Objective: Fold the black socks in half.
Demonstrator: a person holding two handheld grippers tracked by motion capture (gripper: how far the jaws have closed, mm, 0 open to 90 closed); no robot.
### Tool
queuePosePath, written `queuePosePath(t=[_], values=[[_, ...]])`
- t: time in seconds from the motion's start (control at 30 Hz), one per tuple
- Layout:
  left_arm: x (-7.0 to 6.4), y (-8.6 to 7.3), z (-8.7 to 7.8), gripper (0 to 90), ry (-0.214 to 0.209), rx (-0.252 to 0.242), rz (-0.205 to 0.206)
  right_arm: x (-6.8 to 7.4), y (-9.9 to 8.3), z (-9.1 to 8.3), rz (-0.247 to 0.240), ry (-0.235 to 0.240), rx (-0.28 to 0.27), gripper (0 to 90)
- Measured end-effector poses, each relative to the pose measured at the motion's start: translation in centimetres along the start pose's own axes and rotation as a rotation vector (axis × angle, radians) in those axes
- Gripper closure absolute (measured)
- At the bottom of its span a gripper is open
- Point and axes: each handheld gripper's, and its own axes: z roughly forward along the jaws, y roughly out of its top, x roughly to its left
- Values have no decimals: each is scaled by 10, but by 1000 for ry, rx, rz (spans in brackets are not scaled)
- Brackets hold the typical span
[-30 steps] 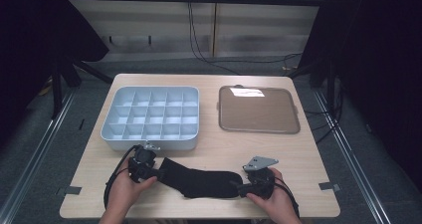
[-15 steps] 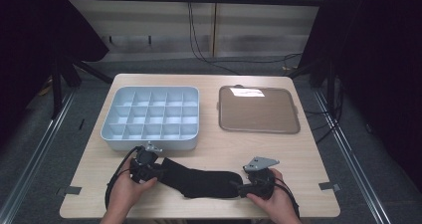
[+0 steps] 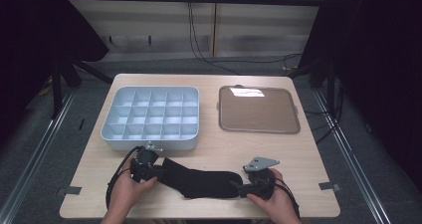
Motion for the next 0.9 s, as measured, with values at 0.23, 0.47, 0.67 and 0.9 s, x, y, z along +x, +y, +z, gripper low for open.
queuePosePath(t=[0.23,0.47,0.67,0.9], values=[[-2,4,-1,762,13,26,-14,0,0,0,-1,1,0,279],[-4,7,-7,763,5,33,6,-1,1,1,-9,4,-4,278],[-4,10,-17,762,-13,8,12,-1,2,1,-9,7,7,282],[-3,11,-19,761,-17,-1,7,-1,8,-5,-27,7,4,343]])
